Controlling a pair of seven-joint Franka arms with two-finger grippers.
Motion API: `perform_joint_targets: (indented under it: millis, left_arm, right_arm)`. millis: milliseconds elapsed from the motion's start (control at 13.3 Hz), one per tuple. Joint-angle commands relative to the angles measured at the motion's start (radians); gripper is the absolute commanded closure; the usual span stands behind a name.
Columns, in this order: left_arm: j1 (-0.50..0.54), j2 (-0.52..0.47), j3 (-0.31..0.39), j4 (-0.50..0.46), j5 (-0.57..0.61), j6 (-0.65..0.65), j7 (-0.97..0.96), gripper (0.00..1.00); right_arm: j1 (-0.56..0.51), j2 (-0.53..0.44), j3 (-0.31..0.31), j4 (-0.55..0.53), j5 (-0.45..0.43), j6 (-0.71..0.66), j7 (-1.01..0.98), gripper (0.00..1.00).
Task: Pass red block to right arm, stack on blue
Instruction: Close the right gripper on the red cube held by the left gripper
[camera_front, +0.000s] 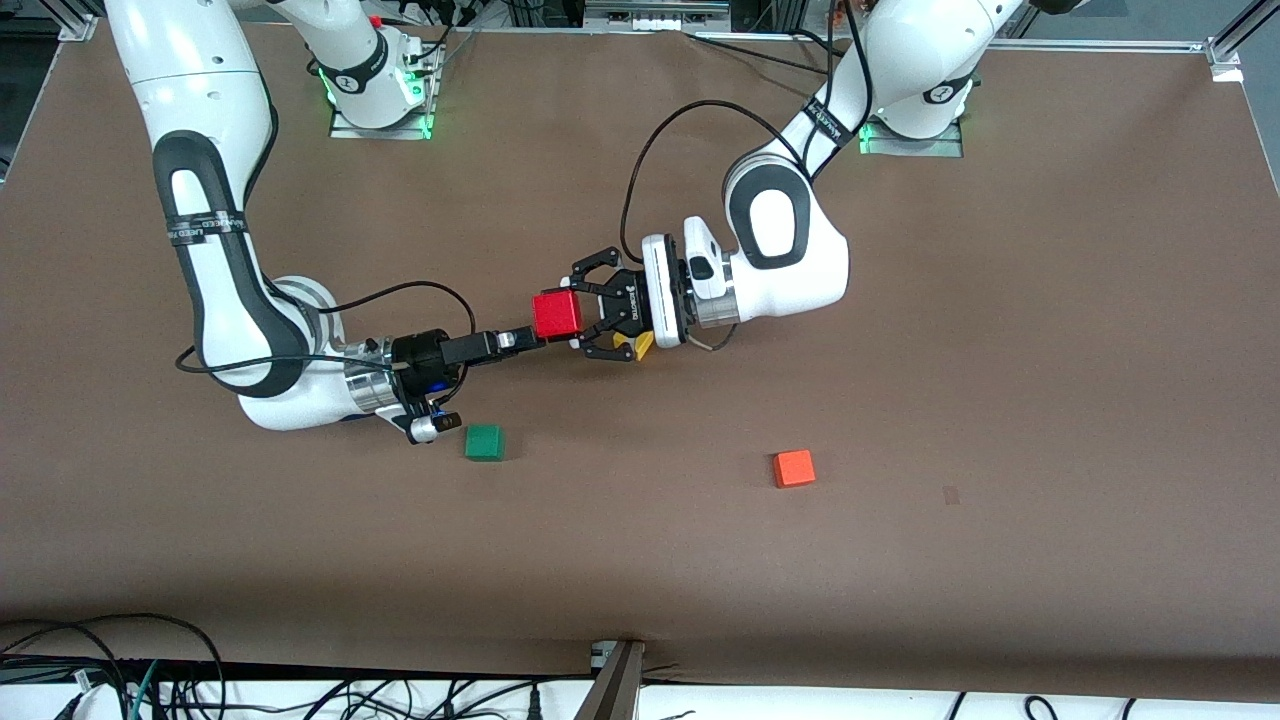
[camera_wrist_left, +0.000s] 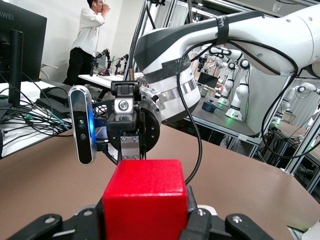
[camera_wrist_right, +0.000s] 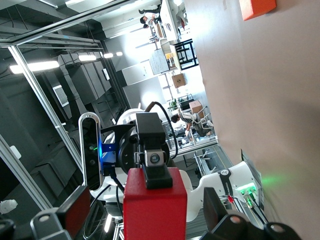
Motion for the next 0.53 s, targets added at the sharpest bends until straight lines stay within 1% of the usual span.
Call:
perform_joint_targets:
  millis: [0, 75, 150, 225, 300, 375, 450]
  left_arm:
    - [-0.006, 0.011, 0.002, 0.025, -0.035, 0.006, 0.023, 1.00]
    - [-0.006, 0.011, 0.002, 0.025, -0.035, 0.006, 0.023, 1.00]
    - [-0.006, 0.011, 0.001, 0.025, -0.035, 0.006, 0.023, 1.00]
    - [-0.006, 0.009, 0.002, 0.025, -0.037, 0.006, 0.022, 1.00]
    - [-0.006, 0.009, 0.001, 0.025, -0.037, 0.006, 0.020, 1.00]
    - [-0.006, 0.009, 0.002, 0.025, -0.037, 0.006, 0.019, 1.00]
    - [-0.004, 0.009, 0.002, 0.025, -0.038, 0.006, 0.016, 1.00]
  right_arm:
    - [0.003, -0.061, 0.018, -0.073, 0.027, 0.041, -0.023, 0.01]
    - [0.005, -0.068, 0.018, -0.077, 0.027, 0.045, -0.023, 0.05]
    - [0.005, -0.072, 0.018, -0.080, 0.027, 0.047, -0.023, 0.12]
    - [0.005, -0.074, 0.018, -0.083, 0.027, 0.047, -0.023, 0.26]
    - [0.005, -0.074, 0.018, -0.083, 0.027, 0.045, -0.023, 0.57]
    - [0.005, -0.075, 0.018, -0.083, 0.027, 0.044, -0.023, 0.76]
    - [0.005, -0.075, 0.018, -0.083, 0.026, 0.042, -0.023, 0.85]
